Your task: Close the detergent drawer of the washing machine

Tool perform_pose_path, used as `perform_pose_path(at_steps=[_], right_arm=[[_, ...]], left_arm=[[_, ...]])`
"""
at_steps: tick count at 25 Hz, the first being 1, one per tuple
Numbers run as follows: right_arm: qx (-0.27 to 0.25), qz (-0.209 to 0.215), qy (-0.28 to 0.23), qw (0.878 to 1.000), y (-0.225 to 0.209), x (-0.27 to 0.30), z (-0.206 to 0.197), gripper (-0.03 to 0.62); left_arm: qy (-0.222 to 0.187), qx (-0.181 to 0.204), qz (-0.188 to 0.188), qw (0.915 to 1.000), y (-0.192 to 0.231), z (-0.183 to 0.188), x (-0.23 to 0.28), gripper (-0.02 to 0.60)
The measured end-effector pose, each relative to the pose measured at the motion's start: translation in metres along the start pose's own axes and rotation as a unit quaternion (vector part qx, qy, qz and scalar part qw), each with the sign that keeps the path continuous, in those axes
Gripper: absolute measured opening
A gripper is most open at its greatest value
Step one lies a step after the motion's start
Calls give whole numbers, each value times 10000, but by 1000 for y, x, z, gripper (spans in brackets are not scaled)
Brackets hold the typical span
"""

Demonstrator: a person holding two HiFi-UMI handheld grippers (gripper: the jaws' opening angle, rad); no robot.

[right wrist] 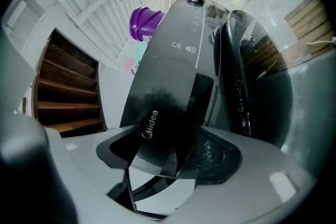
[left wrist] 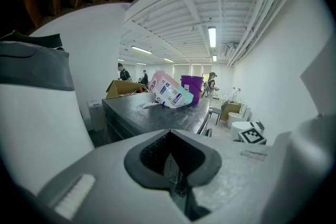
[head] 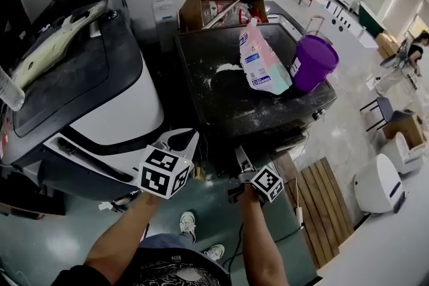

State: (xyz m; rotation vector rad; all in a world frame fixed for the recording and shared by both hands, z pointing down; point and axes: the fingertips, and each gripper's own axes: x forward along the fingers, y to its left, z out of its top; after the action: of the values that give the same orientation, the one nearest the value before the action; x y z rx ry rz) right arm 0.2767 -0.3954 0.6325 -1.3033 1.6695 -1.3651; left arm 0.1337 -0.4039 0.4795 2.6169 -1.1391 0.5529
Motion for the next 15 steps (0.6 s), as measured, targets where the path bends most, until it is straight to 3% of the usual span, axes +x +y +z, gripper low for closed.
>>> perform_pose_path(at_steps=[7, 15], right_arm=[[-341, -306, 49, 9989, 11, -12, 10, 303], [-1180, -359, 215, 9921, 52, -39, 31, 250]], left_arm=[[-75, 29, -74, 9999, -15, 7, -4, 0], [-234, -24, 12, 9997, -28, 21, -22, 0]])
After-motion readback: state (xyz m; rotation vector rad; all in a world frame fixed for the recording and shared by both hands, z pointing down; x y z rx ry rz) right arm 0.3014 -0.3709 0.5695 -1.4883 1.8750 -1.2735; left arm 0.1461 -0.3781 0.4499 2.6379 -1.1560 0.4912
